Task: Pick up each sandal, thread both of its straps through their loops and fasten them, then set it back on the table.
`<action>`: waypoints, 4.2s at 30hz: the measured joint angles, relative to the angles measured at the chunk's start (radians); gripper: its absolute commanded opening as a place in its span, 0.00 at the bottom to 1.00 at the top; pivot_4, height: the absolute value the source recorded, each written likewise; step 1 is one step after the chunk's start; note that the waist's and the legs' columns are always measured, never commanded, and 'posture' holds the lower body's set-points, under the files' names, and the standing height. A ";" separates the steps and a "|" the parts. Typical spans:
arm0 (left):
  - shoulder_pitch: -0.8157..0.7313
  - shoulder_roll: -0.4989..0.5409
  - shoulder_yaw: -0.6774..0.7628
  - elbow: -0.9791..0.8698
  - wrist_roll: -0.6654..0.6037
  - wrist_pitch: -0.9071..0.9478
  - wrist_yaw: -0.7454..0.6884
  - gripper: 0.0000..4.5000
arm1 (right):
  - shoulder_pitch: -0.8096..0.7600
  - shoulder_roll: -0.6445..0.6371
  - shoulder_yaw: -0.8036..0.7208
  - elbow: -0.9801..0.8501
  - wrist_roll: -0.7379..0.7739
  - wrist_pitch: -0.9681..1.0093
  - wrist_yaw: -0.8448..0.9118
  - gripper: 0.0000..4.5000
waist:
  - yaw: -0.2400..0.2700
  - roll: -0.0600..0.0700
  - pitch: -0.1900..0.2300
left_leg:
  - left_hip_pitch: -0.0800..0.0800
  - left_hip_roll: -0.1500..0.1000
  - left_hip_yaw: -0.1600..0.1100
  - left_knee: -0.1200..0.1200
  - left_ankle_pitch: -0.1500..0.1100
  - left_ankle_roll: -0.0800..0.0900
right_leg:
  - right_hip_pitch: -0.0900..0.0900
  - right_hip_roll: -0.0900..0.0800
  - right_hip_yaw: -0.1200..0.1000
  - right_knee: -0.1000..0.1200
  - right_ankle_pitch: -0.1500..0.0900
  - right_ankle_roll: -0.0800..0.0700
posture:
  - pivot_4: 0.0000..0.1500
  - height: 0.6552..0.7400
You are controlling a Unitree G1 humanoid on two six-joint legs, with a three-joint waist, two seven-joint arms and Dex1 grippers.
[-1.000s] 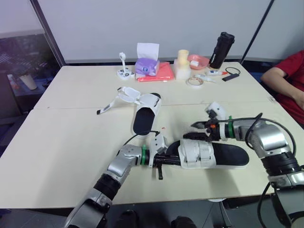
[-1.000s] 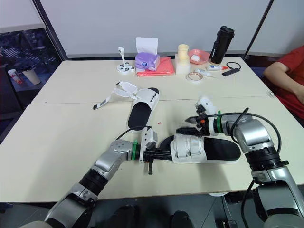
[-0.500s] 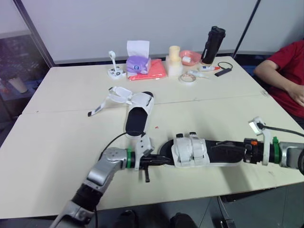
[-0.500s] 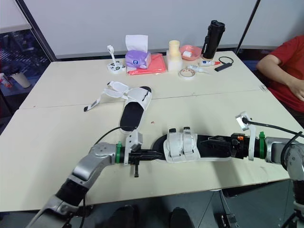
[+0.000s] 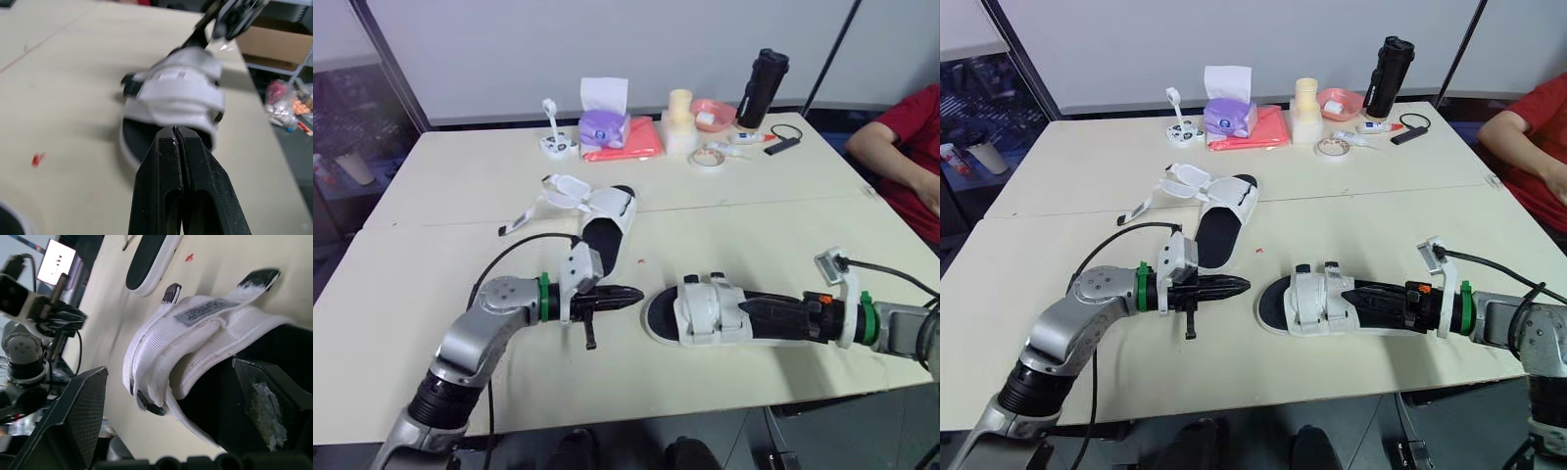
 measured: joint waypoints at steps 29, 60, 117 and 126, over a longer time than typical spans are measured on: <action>-0.078 -0.125 -0.019 0.096 -0.009 -0.052 0.084 0.00 | -0.380 0.500 -0.471 0.091 0.128 -0.329 -0.905 0.01 | 0.002 0.002 0.003 | -0.001 0.001 0.000 0.008 0.004 -0.007 | -0.004 0.002 0.000 0.015 0.000 0.000 | 1.00 1.00; -0.176 -0.100 0.018 0.186 0.137 -0.128 0.296 0.00 | 0.190 0.602 -0.340 -0.312 0.218 -0.600 -1.149 0.99 | -0.001 0.007 0.003 | -0.002 0.001 0.004 0.008 0.008 -0.010 | -0.013 0.003 0.006 0.029 0.000 -0.001 | 1.00 1.00; -0.810 -0.119 -0.437 1.585 1.198 -1.123 1.145 0.02 | 0.127 0.334 0.086 -0.490 0.361 -0.575 -0.809 1.00 | -0.002 -0.006 0.009 | -0.007 0.000 0.002 0.013 0.008 -0.009 | -0.017 0.004 0.004 0.033 -0.001 0.000 | 1.00 1.00; -0.771 0.182 -0.556 1.299 1.430 -1.751 1.252 0.02 | 0.163 0.068 0.045 -0.419 0.276 -0.497 -0.577 1.00 | 0.005 -0.009 0.011 | -0.012 0.000 0.002 0.016 0.008 -0.009 | -0.019 0.004 0.003 0.032 -0.001 0.000 | 1.00 1.00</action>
